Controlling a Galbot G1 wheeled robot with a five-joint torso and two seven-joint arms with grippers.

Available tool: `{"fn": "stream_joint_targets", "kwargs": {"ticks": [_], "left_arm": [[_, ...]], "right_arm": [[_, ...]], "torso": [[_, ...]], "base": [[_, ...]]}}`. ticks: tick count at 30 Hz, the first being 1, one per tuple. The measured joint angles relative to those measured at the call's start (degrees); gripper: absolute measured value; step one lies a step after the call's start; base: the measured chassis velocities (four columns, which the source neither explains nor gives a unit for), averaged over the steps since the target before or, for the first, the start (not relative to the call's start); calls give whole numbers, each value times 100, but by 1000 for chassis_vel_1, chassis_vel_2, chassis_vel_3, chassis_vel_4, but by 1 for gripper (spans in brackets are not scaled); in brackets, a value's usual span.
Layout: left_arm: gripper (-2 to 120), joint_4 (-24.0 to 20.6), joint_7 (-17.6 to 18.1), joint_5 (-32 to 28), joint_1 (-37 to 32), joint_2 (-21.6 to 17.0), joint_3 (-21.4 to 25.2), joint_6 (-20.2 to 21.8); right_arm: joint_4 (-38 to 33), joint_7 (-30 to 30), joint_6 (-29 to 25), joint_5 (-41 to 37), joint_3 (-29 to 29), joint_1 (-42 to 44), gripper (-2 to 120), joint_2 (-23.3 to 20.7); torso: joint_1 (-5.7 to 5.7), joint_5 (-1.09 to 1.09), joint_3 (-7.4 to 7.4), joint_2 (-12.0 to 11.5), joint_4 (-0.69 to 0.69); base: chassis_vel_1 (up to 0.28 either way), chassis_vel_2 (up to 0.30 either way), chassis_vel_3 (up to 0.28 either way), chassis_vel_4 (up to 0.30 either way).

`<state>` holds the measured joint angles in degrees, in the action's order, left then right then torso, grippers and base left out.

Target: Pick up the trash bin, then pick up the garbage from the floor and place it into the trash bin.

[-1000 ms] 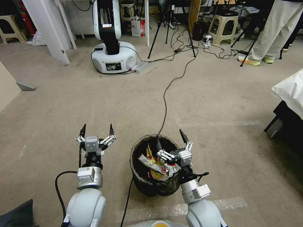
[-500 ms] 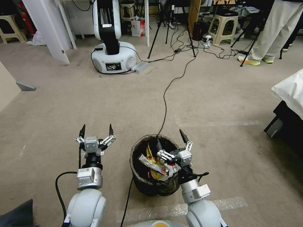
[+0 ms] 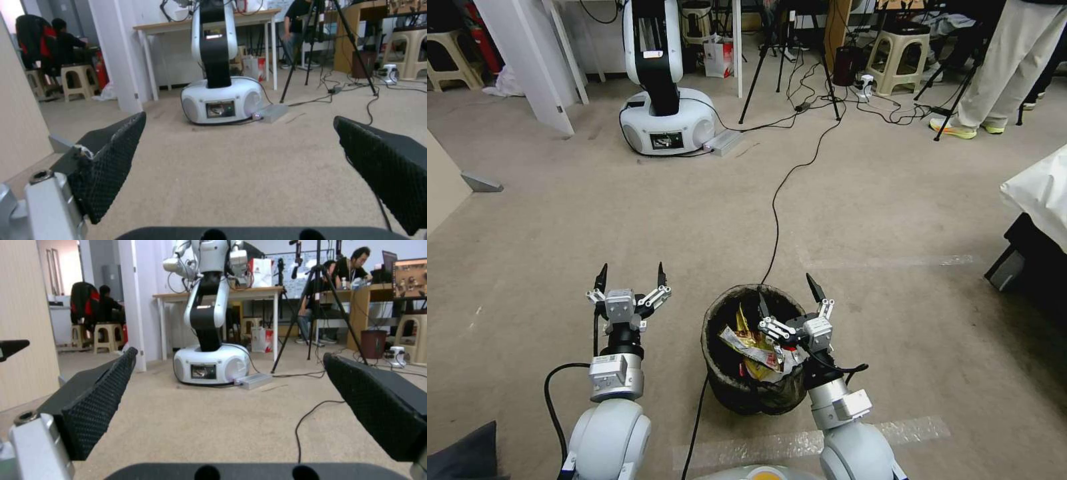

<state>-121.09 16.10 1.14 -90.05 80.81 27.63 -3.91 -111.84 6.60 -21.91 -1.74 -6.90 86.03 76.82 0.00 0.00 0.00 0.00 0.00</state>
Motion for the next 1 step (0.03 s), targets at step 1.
{"fn": "stream_joint_targets", "kwargs": {"ticks": [1], "left_arm": [[100,0,0,0,0,0,0,0]], "right_arm": [[0,0,0,0,0,0,100,0]], "torso": [[0,0,0,0,0]], "base": [[0,0,0,0]]}}
